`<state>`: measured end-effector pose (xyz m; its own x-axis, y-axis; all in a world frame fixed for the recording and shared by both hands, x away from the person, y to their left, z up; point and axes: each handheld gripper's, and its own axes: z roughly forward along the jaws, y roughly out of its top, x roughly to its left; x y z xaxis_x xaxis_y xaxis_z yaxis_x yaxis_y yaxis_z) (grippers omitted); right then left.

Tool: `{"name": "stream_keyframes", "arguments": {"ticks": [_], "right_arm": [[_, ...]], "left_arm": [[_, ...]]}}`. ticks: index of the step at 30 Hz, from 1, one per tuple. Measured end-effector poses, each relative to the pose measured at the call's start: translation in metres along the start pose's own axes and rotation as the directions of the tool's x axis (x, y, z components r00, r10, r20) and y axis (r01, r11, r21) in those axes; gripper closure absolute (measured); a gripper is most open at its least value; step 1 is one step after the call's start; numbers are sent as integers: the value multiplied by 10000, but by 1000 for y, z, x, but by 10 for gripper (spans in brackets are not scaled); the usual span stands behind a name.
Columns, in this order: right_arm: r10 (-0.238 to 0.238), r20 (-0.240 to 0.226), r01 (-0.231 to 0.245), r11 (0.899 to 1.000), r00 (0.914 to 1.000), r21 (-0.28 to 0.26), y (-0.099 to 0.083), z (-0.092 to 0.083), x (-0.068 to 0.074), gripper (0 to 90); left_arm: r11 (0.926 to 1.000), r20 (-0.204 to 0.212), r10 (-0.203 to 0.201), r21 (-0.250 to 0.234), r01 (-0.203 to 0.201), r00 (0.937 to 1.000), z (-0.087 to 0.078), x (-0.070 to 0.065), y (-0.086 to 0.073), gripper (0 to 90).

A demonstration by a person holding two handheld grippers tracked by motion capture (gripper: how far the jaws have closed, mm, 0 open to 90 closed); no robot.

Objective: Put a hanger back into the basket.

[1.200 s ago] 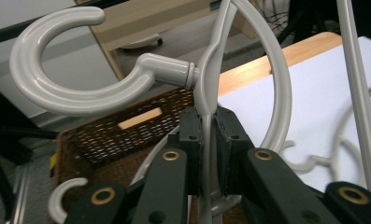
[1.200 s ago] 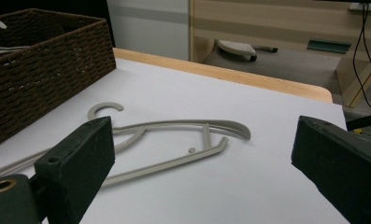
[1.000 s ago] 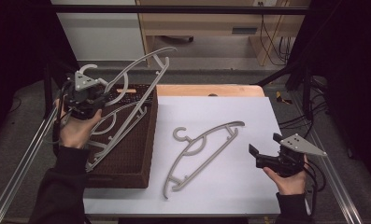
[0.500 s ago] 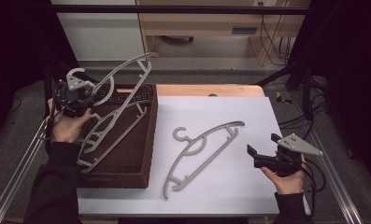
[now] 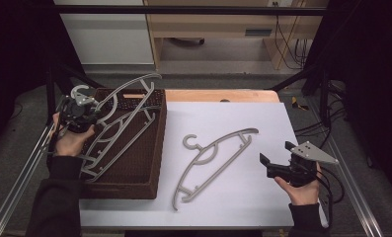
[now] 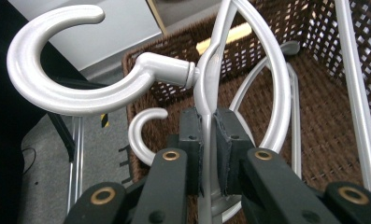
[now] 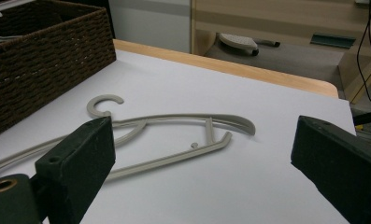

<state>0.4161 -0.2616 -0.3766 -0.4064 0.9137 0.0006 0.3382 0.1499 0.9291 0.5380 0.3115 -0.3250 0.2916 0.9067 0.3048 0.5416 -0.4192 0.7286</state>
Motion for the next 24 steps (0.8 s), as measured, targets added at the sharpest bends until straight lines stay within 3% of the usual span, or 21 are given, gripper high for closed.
{"name": "stream_keyframes", "arguments": {"ticks": [6,17,24], "right_arm": [[-5,21,5,10000,10000,4,0,0,0,66],[33,21,-33,10000,10000,-52,0,-2,0,67],[58,30,-57,10000,10000,-77,0,-2,0,67]], "left_arm": [[9997,49,57,244,-59,10000,6,-2,-8,821],[9955,-72,629,721,-622,9980,17,-12,-10,821],[9966,-41,423,703,-419,9991,18,-8,-12,821]]}}
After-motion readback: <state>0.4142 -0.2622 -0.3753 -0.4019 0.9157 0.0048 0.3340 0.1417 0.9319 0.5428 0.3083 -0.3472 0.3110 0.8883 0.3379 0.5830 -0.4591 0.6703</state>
